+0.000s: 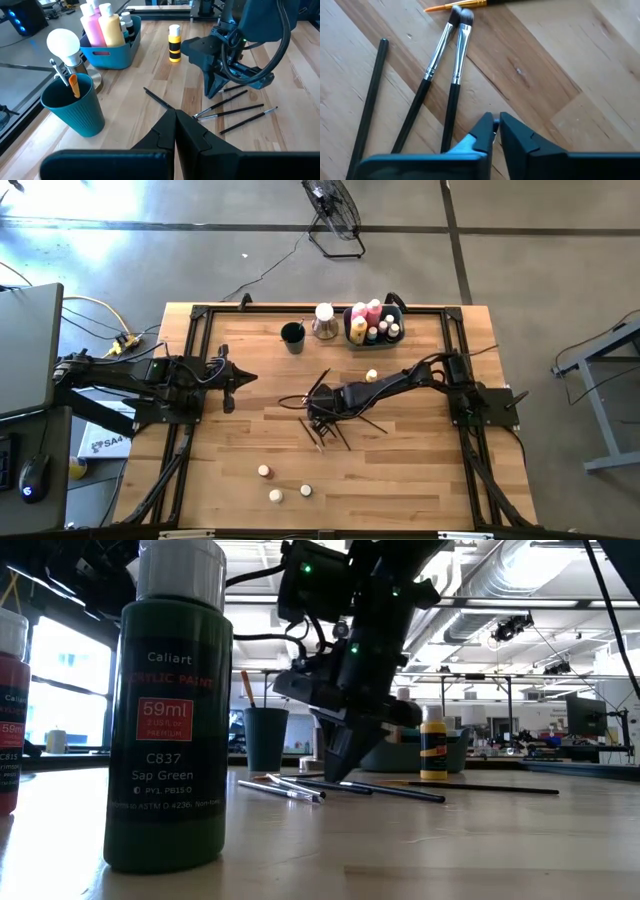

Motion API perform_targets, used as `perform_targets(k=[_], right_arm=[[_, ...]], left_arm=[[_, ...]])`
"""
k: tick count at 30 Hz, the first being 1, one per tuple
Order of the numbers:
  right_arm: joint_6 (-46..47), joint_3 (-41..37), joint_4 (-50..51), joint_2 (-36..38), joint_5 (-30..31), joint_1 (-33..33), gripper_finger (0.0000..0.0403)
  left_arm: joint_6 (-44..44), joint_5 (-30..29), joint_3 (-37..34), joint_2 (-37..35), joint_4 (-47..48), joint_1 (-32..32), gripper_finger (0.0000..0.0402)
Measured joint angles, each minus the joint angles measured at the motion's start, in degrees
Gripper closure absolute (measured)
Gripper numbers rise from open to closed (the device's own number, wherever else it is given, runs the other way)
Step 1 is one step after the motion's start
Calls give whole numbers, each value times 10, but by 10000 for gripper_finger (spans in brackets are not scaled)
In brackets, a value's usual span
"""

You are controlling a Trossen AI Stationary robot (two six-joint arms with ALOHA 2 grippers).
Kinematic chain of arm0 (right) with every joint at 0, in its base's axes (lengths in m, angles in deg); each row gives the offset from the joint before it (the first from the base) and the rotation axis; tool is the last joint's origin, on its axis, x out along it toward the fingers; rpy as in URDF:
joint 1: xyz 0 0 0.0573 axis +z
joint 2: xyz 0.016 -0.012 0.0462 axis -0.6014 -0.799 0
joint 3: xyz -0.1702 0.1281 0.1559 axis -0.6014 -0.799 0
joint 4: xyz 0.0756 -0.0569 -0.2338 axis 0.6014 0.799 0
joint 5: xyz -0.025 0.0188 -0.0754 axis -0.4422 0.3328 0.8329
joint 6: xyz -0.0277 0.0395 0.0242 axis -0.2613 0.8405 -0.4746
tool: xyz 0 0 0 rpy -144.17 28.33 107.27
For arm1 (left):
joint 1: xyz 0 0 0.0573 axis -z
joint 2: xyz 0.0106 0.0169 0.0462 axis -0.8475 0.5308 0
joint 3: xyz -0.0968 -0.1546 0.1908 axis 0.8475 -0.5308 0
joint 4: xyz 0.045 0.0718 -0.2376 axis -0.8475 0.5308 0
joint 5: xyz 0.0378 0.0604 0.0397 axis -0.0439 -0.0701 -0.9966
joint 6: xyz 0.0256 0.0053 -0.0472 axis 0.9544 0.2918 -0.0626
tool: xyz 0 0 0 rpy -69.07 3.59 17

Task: Pick & Place Paint Supplies
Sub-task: Put the silver paintbrush into the blue cup

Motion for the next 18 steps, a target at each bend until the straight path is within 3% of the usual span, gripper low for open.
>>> perform_targets(k=[3,18], right_arm=[[-5,0,0,0,1,0,397],[-66,-2,4,8,1,-1,400]], left_arm=[[0,0,0,0,0,0,396],[0,0,0,0,2,0,396]])
